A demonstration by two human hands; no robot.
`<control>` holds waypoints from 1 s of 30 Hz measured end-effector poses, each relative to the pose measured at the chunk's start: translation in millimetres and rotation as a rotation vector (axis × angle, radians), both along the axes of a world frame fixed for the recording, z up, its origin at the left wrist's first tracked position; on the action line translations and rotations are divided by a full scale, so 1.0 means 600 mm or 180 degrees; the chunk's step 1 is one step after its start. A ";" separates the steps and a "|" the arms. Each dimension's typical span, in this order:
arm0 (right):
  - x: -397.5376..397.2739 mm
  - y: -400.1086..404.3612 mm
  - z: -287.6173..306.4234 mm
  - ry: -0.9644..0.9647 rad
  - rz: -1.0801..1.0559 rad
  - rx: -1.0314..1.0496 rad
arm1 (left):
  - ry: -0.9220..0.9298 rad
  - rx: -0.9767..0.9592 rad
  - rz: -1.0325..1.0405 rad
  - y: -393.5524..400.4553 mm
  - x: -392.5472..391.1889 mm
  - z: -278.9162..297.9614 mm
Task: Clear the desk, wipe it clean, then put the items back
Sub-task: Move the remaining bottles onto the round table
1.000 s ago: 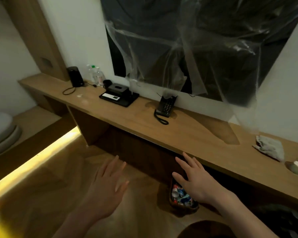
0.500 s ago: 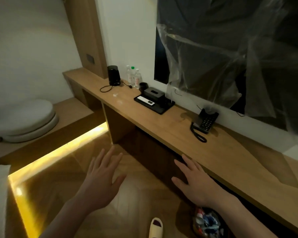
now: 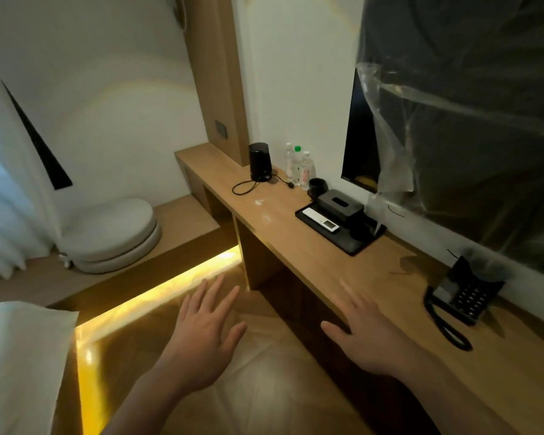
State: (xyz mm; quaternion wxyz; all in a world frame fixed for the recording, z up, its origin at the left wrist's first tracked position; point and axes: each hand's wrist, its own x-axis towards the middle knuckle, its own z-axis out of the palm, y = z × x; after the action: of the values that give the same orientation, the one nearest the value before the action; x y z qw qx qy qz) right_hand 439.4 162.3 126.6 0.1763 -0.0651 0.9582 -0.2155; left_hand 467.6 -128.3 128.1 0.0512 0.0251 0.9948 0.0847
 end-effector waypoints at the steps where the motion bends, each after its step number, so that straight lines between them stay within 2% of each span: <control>1: -0.029 -0.003 -0.002 0.0014 0.0034 -0.0014 | -0.0033 0.0036 0.0041 -0.003 -0.018 0.000; 10: -0.204 -0.062 -0.007 -0.0044 0.0472 -0.0152 | -0.0175 0.0037 0.0362 -0.054 -0.151 -0.004; 16: -0.321 -0.113 0.000 -0.0071 0.0321 -0.0037 | 0.0054 0.0229 0.0146 -0.114 -0.306 -0.023; 23: -0.474 -0.183 0.018 -0.0020 0.0048 0.0042 | 0.0134 0.0387 -0.0196 -0.190 -0.513 -0.002; 30: -0.580 -0.240 0.000 -0.0153 -0.0223 0.0115 | 0.0082 0.0268 -0.0631 -0.254 -0.669 0.006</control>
State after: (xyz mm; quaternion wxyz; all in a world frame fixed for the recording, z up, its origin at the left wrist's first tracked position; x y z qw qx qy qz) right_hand 91.4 18.2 126.9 0.1928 -0.0232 0.9591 -0.2058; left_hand 66.4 -280.7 131.7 0.0455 0.1266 0.9835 0.1207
